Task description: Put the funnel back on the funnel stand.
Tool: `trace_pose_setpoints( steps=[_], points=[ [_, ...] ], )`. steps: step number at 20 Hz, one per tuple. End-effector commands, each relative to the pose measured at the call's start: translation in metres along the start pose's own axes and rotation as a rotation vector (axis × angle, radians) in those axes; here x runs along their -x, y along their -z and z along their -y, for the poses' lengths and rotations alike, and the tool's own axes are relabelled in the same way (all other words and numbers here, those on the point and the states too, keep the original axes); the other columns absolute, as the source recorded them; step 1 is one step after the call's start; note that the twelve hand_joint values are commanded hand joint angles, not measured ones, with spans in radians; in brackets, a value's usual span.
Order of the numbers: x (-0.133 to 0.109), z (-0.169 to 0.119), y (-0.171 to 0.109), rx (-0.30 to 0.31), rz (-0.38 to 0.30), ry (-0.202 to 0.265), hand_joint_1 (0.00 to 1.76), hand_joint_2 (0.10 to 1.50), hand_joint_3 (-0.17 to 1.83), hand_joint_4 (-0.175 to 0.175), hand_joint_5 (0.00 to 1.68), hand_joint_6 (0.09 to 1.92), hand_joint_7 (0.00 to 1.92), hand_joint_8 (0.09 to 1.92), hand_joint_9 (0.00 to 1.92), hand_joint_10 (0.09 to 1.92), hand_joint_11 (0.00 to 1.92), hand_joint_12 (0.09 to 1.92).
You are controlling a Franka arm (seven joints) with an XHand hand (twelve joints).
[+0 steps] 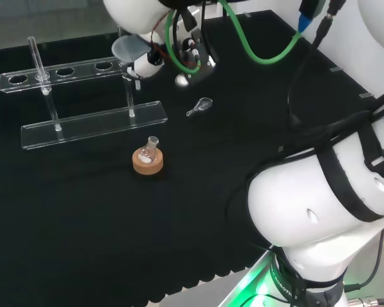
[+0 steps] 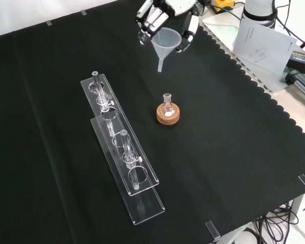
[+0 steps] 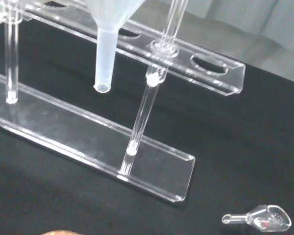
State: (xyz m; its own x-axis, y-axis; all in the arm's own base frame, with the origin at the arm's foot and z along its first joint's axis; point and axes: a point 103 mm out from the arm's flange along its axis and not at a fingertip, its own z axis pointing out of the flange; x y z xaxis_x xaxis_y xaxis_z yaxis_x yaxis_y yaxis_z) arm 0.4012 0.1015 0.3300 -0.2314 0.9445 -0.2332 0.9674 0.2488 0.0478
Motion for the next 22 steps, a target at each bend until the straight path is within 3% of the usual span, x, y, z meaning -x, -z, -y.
trace_pose_setpoints(
  steps=[1,11,22],
  points=[
    [0.026,-0.022,0.002,-0.005,-0.027,-0.039,0.69,0.89,0.49,0.003,0.86,0.58,0.82,0.63,1.15,0.41,0.67,1.21],
    [0.063,-0.076,0.008,0.028,-0.063,-0.068,0.69,0.88,0.5,0.002,0.85,0.59,0.82,0.64,1.15,0.41,0.67,1.21],
    [0.08,-0.13,-0.021,-0.003,-0.074,-0.043,0.69,0.88,0.5,0.002,0.85,0.6,0.82,0.64,1.15,0.41,0.67,1.21]
  ],
)
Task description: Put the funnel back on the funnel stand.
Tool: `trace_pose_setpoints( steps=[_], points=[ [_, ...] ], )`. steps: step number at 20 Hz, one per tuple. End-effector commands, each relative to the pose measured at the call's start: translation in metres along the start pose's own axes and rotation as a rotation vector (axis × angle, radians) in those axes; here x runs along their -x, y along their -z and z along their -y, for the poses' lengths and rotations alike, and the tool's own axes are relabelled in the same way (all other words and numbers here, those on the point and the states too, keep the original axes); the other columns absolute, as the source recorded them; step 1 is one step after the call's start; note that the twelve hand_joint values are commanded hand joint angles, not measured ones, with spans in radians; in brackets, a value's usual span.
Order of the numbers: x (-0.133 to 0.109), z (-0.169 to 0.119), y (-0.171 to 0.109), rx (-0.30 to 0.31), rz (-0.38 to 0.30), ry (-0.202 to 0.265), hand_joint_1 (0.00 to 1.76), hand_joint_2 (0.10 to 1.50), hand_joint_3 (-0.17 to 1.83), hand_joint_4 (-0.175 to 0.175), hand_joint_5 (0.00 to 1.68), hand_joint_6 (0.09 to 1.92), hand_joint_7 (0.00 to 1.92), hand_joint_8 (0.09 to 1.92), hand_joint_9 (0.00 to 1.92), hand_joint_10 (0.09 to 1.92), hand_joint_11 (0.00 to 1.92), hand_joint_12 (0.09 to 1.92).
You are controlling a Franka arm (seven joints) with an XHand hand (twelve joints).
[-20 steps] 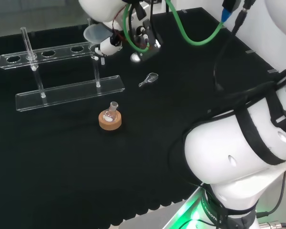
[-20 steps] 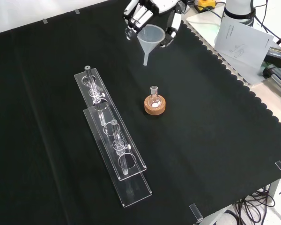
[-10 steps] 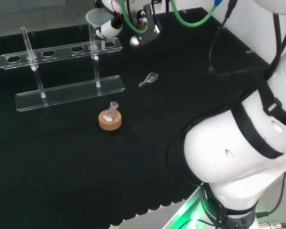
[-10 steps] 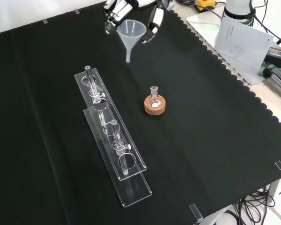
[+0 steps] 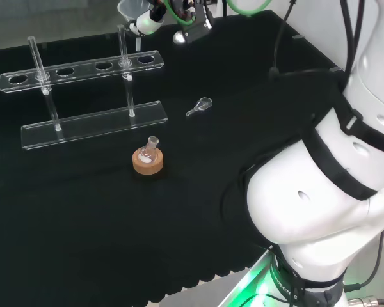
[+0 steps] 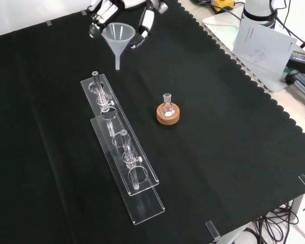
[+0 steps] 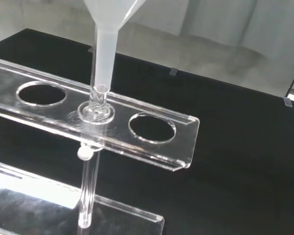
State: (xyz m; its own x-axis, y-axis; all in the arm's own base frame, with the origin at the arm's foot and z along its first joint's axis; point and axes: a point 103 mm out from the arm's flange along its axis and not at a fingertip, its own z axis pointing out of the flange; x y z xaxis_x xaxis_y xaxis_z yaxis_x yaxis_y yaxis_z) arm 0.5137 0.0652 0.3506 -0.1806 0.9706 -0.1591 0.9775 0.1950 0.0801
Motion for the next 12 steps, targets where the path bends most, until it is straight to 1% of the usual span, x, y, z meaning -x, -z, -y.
trace_pose_setpoints(
  steps=[1,7,12],
  points=[
    [0.016,-0.034,-0.024,-0.028,-0.004,0.019,0.7,0.88,0.5,0.002,0.85,0.6,0.82,0.64,1.15,0.41,0.67,1.21],
    [0.02,-0.049,-0.036,-0.036,0.027,0.025,0.7,0.88,0.5,0.001,0.84,0.6,0.82,0.64,1.15,0.41,0.68,1.21],
    [0.026,-0.054,-0.044,-0.05,0.031,0.017,0.7,0.87,0.51,0.0,0.84,0.6,0.82,0.65,1.15,0.41,0.68,1.21]
  ],
)
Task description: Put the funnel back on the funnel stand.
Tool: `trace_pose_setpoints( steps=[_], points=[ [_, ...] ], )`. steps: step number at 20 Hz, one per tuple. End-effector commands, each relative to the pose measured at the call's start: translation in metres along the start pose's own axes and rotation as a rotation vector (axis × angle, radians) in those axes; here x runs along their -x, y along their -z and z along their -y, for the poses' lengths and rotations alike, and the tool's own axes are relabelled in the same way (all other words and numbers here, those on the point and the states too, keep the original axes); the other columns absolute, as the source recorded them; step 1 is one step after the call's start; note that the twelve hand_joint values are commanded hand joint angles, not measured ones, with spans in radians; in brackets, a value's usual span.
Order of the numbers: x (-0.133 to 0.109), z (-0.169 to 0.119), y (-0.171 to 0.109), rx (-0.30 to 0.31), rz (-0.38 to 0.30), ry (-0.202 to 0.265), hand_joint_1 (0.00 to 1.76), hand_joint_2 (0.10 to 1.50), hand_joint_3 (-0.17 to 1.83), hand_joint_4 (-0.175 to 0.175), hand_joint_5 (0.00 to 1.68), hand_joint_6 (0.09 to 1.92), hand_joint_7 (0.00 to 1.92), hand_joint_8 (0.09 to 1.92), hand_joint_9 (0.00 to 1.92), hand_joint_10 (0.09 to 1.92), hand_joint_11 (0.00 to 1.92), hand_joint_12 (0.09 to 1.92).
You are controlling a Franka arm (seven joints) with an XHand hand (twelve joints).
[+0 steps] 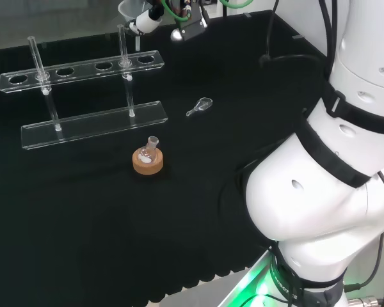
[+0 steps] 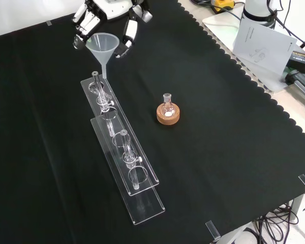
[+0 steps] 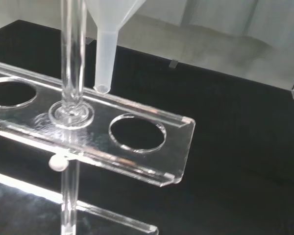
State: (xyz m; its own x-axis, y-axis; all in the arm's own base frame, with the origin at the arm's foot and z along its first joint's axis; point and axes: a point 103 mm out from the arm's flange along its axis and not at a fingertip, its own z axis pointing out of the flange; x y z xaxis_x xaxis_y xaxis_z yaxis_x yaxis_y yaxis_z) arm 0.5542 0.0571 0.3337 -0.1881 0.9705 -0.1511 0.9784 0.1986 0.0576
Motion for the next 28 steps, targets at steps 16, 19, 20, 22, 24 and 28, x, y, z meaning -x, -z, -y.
trace_pose_setpoints(
  steps=[16,19,20,22,24,28],
  points=[
    [0.025,-0.027,-0.042,-0.064,0.032,-0.001,0.71,0.87,0.51,-0.003,0.84,0.61,0.82,0.65,1.15,0.41,0.69,1.2],
    [0.022,-0.027,-0.047,-0.073,0.034,0.006,0.71,0.87,0.51,-0.003,0.84,0.61,0.82,0.65,1.15,0.41,0.69,1.2],
    [0.02,-0.027,-0.049,-0.078,0.034,0.007,0.71,0.87,0.51,-0.003,0.84,0.61,0.82,0.65,1.15,0.41,0.69,1.2],
    [0.018,-0.028,-0.054,-0.089,0.033,0.012,0.71,0.87,0.51,-0.003,0.84,0.61,0.82,0.65,1.15,0.41,0.69,1.2],
    [0.015,-0.029,-0.057,-0.098,0.032,0.016,0.71,0.87,0.51,-0.004,0.84,0.61,0.82,0.65,1.15,0.41,0.69,1.2],
    [0.012,-0.029,-0.064,-0.118,0.03,0.021,0.71,0.86,0.51,-0.004,0.84,0.61,0.81,0.65,1.14,0.41,0.69,1.2]
  ],
)
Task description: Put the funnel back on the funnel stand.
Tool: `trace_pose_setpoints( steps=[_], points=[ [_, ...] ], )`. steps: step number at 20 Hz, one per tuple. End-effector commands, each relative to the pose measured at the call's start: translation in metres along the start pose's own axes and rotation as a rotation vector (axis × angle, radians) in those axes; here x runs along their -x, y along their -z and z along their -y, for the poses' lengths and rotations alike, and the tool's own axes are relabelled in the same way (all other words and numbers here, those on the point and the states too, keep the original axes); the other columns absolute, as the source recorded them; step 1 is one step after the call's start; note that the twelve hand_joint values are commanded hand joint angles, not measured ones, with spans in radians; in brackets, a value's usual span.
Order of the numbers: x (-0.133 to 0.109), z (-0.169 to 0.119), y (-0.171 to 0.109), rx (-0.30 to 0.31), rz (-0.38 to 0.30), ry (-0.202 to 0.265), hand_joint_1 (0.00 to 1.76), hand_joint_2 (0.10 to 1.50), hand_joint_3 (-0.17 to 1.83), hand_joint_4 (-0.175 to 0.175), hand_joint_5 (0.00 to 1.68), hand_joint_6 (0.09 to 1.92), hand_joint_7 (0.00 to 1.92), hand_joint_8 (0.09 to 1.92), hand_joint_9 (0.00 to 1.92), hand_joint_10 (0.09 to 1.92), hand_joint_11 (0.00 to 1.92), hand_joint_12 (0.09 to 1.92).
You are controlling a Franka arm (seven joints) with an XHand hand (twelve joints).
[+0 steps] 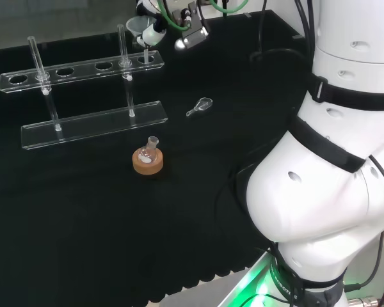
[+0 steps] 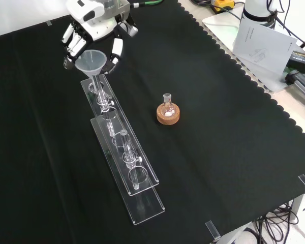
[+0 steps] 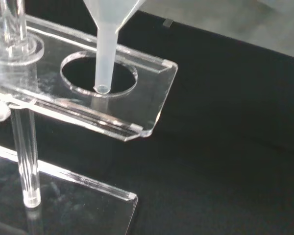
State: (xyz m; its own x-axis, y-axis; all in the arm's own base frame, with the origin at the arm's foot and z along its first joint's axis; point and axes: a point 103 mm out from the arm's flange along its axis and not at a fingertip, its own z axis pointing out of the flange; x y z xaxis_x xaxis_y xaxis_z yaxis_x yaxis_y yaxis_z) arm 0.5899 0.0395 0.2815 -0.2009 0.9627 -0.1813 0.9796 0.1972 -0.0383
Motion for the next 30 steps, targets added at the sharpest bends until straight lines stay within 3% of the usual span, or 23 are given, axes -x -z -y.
trace_pose_setpoints(
  steps=[1,9,14,19,24,30],
  points=[
    [-0.004,-0.002,-0.009,-0.027,-0.002,0.006,0.71,0.86,0.51,-0.005,0.83,0.61,0.81,0.65,1.13,0.41,0.68,1.2],
    [-0.001,0.004,-0.02,-0.08,-0.017,0.023,0.7,0.78,0.51,-0.021,0.59,0.54,0.6,0.68,0.87,0.42,0.56,1.27],
    [-0.007,0.01,-0.021,-0.14,-0.007,0.061,0.63,0.7,0.47,-0.011,0.32,0.13,0.24,0.66,0.48,0.58,0.36,1.37],
    [-0.014,0.025,-0.01,-0.107,0.002,0.063,0.52,0.67,0.34,0.005,0.15,0.09,0.02,0.6,0.2,0.73,0.16,1.47],
    [-0.019,0.05,0.011,-0.049,-0.004,0.046,0.51,0.67,0.3,0.002,0.15,0.09,0.02,0.6,0.18,0.77,0.14,1.48],
    [-0.02,0.085,0.029,-0.003,-0.02,0.002,0.54,0.71,0.28,-0.009,0.23,0.09,0.14,0.64,0.29,0.72,0.18,1.45]
  ],
)
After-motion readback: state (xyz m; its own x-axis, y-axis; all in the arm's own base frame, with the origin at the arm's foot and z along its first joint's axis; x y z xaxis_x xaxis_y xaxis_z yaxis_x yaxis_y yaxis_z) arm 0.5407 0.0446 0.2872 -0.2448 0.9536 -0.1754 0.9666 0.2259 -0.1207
